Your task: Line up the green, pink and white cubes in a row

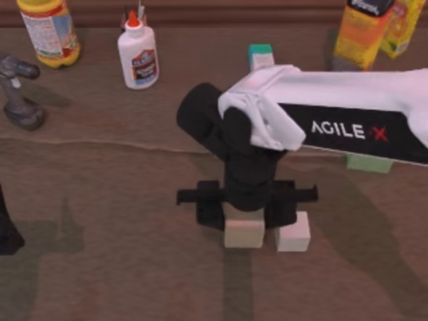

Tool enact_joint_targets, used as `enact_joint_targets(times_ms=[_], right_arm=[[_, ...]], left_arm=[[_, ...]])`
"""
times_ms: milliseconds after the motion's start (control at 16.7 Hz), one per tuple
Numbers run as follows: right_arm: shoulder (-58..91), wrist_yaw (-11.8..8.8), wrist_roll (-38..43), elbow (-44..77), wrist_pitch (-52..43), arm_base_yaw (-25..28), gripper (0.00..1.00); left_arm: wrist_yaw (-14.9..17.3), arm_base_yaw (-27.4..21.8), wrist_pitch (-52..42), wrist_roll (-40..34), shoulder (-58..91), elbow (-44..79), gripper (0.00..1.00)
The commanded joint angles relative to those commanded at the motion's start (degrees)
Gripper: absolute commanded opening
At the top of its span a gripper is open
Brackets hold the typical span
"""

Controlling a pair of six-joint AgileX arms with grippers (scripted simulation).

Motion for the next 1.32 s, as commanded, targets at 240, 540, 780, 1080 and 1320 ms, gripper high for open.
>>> enact_joint_targets(times_ms=[240,540,780,1080,1320], right_arm=[[0.65,0.00,-0.02,-1.29,1.55,0.14,0.00],[0.65,0.00,-0.02,-1.29,1.55,0.14,0.30],[0.65,0.00,-0.02,-1.29,1.55,0.14,0.60],[0.65,0.00,-0.02,-1.29,1.55,0.14,0.98],[0.65,0.00,-0.02,-1.29,1.55,0.14,1.00]], left_arm=[[0.00,0.00,0.00,0.00,0.00,0.00,1.00],[0.00,0.00,0.00,0.00,0.00,0.00,1.00],[0.00,0.00,0.00,0.00,0.00,0.00,1.00],[0.00,0.00,0.00,0.00,0.00,0.00,1.00],[0.00,0.00,0.00,0.00,0.00,0.00,1.00]])
